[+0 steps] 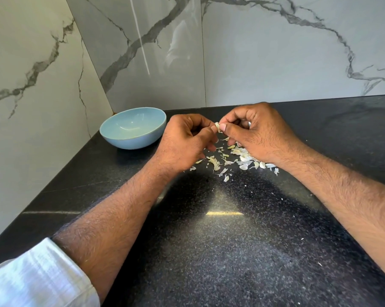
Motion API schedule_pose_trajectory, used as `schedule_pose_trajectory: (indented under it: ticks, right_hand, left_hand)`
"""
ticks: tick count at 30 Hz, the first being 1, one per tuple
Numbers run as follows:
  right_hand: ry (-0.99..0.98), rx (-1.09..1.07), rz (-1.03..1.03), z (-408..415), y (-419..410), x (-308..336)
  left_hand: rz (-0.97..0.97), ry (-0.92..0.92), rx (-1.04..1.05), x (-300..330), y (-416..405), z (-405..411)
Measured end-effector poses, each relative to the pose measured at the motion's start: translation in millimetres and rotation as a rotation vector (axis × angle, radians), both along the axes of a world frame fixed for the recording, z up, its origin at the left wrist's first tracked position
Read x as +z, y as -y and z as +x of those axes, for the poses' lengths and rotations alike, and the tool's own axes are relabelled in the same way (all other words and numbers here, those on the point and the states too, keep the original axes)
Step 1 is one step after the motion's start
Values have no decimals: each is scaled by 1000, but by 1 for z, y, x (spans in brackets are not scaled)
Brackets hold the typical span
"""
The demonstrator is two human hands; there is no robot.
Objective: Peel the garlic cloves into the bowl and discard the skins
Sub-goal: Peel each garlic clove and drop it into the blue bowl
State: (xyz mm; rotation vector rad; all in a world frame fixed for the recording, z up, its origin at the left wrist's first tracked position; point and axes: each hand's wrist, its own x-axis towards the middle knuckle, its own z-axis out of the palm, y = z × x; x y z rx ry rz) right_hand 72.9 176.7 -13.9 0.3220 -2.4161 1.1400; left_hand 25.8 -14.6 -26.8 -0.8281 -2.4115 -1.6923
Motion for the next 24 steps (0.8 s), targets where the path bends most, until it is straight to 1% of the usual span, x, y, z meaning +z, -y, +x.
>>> schedule_pose_trajectory:
  ticks: [3,9,14,19,22,24]
  right_hand:
    - [10,10,-20,0,0,0]
    - [3,40,7,2,1,0]
    - [15,78,-70,0,1,-2]
    - [8,59,-116,-1,0,-3]
    - [-2,39,-94,0,1,-5]
    - [-16,19,-78,1,2,-6]
  left_hand:
    - [2,3,-10,1,0,1]
    - [-13,-1,29,0,1,0]
    - [-25,-39,50,-1,-1,-2]
    - [60,53,57,0,-2,0]
    - [94,116,49,1,-3,0]
    - [103,127,60,1,-5,1]
